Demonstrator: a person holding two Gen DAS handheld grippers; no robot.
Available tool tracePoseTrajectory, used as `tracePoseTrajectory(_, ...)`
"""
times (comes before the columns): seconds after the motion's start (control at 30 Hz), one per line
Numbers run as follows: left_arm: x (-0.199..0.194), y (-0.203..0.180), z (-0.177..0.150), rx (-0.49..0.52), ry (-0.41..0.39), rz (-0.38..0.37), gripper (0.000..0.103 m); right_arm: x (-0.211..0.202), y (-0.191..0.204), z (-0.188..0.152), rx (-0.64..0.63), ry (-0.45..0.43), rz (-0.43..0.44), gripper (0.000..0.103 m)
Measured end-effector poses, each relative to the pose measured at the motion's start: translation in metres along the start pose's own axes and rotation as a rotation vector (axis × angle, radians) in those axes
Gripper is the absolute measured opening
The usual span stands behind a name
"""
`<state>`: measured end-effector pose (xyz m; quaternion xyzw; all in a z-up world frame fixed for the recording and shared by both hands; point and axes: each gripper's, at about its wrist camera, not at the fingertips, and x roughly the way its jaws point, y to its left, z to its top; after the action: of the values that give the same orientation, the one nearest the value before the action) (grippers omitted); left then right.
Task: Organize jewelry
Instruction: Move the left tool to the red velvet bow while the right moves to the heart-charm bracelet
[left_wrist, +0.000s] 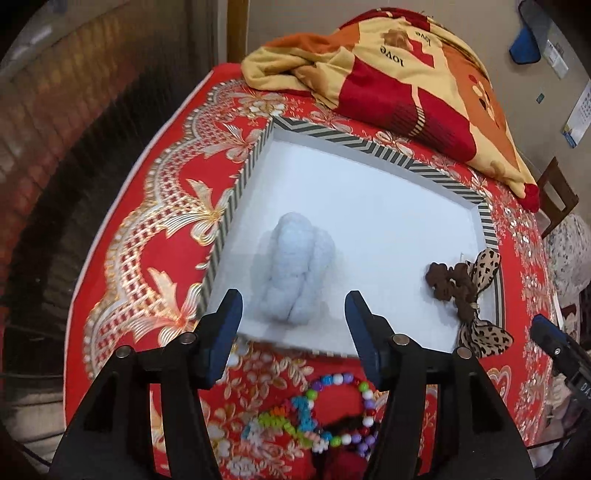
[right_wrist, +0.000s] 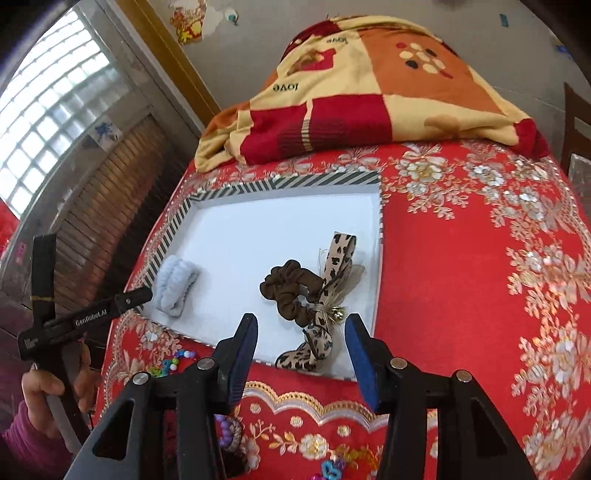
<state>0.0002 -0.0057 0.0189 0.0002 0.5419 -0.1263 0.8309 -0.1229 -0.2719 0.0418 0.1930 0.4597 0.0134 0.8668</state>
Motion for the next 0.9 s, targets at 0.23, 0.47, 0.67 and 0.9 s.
tracePoseTrajectory(0.23, -0.028, -0.005, -0.022, 0.007, -0.037, 0.025, 0.058, -0.027, 0.004, -0.016, -0.015, -0.012, 0.010, 0.054)
tracePoseTrajectory(0.47, -0.050, -0.013, -0.044, 0.008, -0.054, 0.018, 0.058, -0.049, 0.007, -0.039, -0.062, -0.002, 0.000, 0.056)
tracePoseTrajectory(0.67, -0.062, -0.019, -0.065, 0.005, -0.041, -0.005, 0.058, -0.061, -0.004, -0.061, -0.048, 0.015, -0.017, 0.062)
tracePoseTrajectory(0.9, -0.075, -0.020, -0.097, 0.010, -0.016, -0.016, 0.058, -0.059, -0.017, -0.095, -0.048, 0.073, -0.041, 0.063)
